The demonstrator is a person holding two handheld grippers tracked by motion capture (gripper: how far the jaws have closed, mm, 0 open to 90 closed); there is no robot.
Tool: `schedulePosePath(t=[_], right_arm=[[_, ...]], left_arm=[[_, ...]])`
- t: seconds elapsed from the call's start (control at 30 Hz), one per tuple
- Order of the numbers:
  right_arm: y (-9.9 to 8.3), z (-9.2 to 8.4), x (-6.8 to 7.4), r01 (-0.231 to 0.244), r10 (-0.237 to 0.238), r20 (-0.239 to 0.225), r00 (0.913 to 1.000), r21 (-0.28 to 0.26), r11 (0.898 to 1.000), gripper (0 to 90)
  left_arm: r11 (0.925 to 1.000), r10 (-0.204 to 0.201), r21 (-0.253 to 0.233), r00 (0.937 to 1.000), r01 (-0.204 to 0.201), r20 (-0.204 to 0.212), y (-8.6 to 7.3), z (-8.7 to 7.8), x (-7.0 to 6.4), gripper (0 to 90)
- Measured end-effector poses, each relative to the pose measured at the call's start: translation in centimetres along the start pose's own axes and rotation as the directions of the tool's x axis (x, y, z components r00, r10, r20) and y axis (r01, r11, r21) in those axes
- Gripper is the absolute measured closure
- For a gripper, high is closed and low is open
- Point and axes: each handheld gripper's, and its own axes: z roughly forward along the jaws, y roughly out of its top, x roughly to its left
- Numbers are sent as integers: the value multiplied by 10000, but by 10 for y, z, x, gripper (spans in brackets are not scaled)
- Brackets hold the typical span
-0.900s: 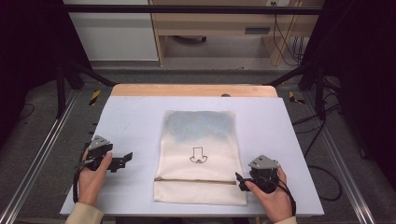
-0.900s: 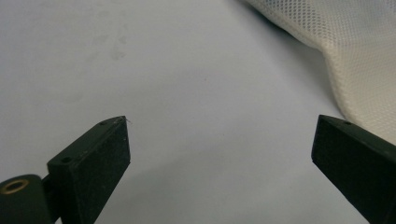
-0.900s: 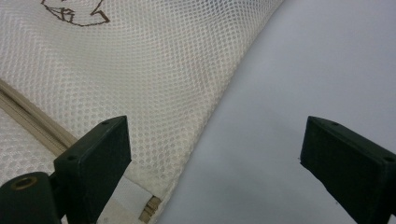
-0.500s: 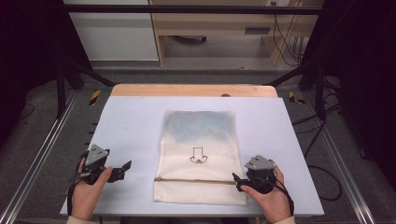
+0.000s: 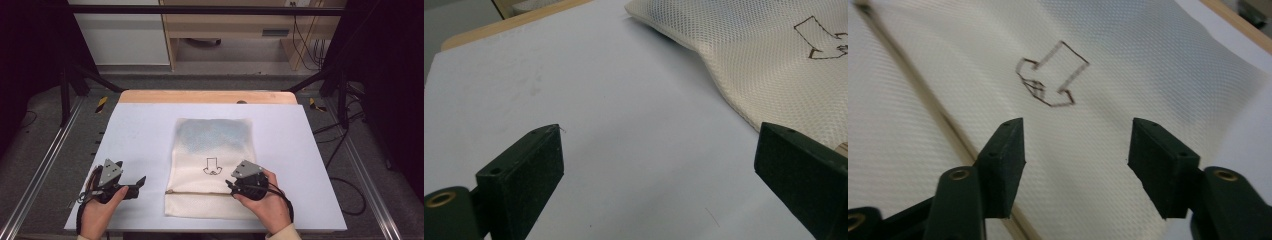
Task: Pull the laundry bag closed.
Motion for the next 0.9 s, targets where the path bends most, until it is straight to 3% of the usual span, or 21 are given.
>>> schedulePosePath(t=[0.03,0.07,0.17,0.43,0.67,0.9], right_arm=[[5,2,3,62,-58,-557,9984,72,10000,418],[9,5,6,141,-137,-809,9966,52,9999,437],[21,12,13,516,-518,-1150,9920,-44,9987,503],[49,29,28,1297,-1300,-1603,9785,-118,9915,631],[61,39,39,1618,-1598,-1960,9675,-60,9868,727],[73,50,52,1966,-1955,-2392,9511,-194,9803,797]], left_arm=[[10000,1,-7,10000,-1,-88,0,0,0,56],[10000,11,-13,9999,-11,-125,0,0,0,63],[9999,-101,114,9999,100,54,1,1,2,63],[9994,-167,299,9997,162,181,-1,2,3,65],[9994,-49,355,9998,43,178,-1,5,2,62],[9983,72,571,9998,-83,189,-1,6,2,61]])
